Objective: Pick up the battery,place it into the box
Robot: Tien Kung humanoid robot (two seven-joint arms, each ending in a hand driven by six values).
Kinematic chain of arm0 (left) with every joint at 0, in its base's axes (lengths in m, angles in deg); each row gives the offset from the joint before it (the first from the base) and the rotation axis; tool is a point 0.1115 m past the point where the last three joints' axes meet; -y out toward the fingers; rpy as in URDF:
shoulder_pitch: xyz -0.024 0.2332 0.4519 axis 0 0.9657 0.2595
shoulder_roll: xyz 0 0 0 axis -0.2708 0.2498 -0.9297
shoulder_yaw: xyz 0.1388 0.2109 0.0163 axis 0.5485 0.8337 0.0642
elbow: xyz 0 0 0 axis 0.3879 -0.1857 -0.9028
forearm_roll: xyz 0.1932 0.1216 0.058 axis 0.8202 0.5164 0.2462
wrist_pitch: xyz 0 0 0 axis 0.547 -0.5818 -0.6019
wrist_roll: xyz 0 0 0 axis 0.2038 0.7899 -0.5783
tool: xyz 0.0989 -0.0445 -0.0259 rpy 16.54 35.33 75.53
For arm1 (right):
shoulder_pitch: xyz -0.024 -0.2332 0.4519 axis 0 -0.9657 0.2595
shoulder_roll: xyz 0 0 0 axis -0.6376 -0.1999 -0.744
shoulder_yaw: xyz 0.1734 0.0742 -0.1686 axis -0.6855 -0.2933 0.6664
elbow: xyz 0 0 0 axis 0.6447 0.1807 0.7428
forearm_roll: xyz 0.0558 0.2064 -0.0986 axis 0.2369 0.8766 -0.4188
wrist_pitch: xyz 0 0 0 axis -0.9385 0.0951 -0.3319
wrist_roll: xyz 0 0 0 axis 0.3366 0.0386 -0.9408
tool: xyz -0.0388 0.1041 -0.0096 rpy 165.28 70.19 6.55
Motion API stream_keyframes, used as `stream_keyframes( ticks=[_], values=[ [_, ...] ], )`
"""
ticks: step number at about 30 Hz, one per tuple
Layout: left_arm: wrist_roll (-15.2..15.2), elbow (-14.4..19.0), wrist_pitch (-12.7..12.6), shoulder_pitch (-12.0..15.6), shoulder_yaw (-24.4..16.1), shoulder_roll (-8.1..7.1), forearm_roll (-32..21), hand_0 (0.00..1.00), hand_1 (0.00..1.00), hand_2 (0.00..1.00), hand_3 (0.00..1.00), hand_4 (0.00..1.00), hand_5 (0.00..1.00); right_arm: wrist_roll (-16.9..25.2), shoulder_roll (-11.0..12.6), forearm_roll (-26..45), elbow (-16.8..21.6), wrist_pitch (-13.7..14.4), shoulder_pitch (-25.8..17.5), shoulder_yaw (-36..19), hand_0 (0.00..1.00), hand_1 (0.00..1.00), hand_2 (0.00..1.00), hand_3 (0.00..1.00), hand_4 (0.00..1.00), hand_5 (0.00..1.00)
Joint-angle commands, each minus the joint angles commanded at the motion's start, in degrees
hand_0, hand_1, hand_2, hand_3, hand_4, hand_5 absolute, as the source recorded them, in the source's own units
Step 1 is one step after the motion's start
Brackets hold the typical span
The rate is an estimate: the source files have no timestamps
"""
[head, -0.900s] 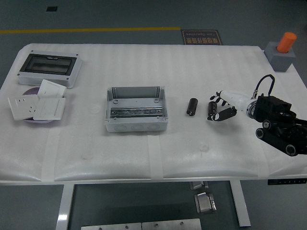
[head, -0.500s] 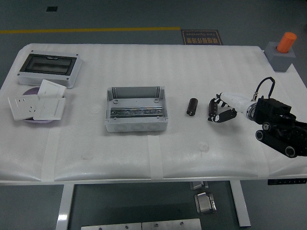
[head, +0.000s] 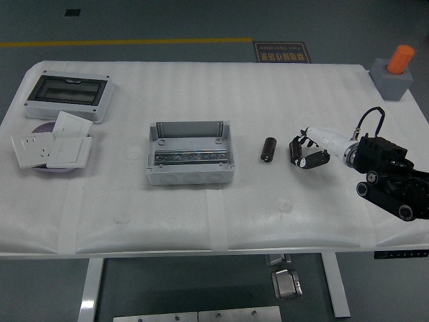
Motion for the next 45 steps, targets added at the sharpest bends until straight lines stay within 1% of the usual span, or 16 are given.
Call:
stream_keyframes(
  ticks=[9, 16, 18, 21, 22, 26, 30, 32, 36, 40, 45],
  values=[
    [0.0, 0.0, -0.08, -0.02, 0.04, -0.05, -0.11, 0.619, 0.623, 0.488, 0.525, 0.471, 0.111, 0.21, 0.45, -1.77, 4.33, 1.54, -1.52, -6.3, 0.63, 0.642, 0.691, 0.7, 0.711, 0.343],
    [0.13, 0.0, -0.14, 0.05, -0.18, -0.09, -0.05, 0.618, 0.626, 0.489, 0.527, 0.473, 0.126, -0.03, 0.3, -2.8, 5.82, 1.82, -1.96, -7.82, 0.615, 0.632, 0.683, 0.695, 0.706, 0.343],
    [0.16, 0.0, -0.15, 0.08, -0.25, -0.08, -0.02, 0.618, 0.626, 0.489, 0.527, 0.473, 0.126, -0.27, 0.32, -3.5, 6.95, 1.83, -2.08, -8.3, 0.615, 0.632, 0.683, 0.695, 0.706, 0.343],
    [0.27, 0.0, -0.16, 0.17, -0.41, -0.03, 0.06, 0.618, 0.626, 0.489, 0.527, 0.473, 0.126, -0.79, 0.13, -5.05, 9.99, 1.84, -2.26, -9.29, 0.615, 0.632, 0.683, 0.695, 0.706, 0.343],
    [0.3, 0.0, -0.16, 0.19, -0.45, 0.0, 0.07, 0.618, 0.629, 0.489, 0.527, 0.476, 0.146, -0.98, -0.02, -5.58, 11.16, 1.86, -2.32, -9.68, 0.614, 0.632, 0.682, 0.695, 0.701, 0.341],
    [0.4, 0.0, -0.16, 0.25, -0.64, 0.05, 0.17, 0.618, 0.629, 0.489, 0.527, 0.476, 0.146, -1.73, -1.12, -7.44, 15.66, 1.97, -2.66, -11.35, 0.614, 0.632, 0.682, 0.695, 0.701, 0.341],
    [0.52, 0.0, -0.12, 0.38, -0.83, 0.09, 0.36, 0.618, 0.63, 0.489, 0.528, 0.476, 0.152, -2.12, -3.34, -7.9, 20.3, 2.22, -3.29, -12.61, 0.614, 0.633, 0.682, 0.694, 0.703, 0.345],
    [0.55, 0.0, -0.12, 0.44, -0.88, 0.08, 0.42, 0.618, 0.63, 0.489, 0.528, 0.476, 0.152, -2.19, -4.7, -7.82, 21.48, 2.24, -3.57, -12.78, 0.614, 0.633, 0.682, 0.694, 0.703, 0.345],
    [0.54, 0.0, -0.1, 0.44, -0.87, 0.04, 0.45, 0.618, 0.633, 0.489, 0.528, 0.477, 0.16, -2.37, -7.38, -7.75, 21.3, 2.19, -3.73, -11.94, 0.613, 0.632, 0.682, 0.693, 0.705, 0.346],
    [0.55, 0.0, -0.05, 0.38, -0.75, 0.07, 0.39, 0.618, 0.633, 0.489, 0.528, 0.479, 0.166, -2.66, -9.9, -7.52, 18.78, 2.15, -3.51, -10.67, 0.611, 0.642, 0.691, 0.701, 0.715, 0.36],
    [0.54, 0.0, 0.01, 0.32, -0.58, 0.05, 0.22, 0.618, 0.633, 0.489, 0.528, 0.479, 0.166, -2.94, -11.32, -7.26, 15.58, 2.08, -3.12, -9.88, 0.611, 0.642, 0.691, 0.701, 0.715, 0.36]
  ],
)
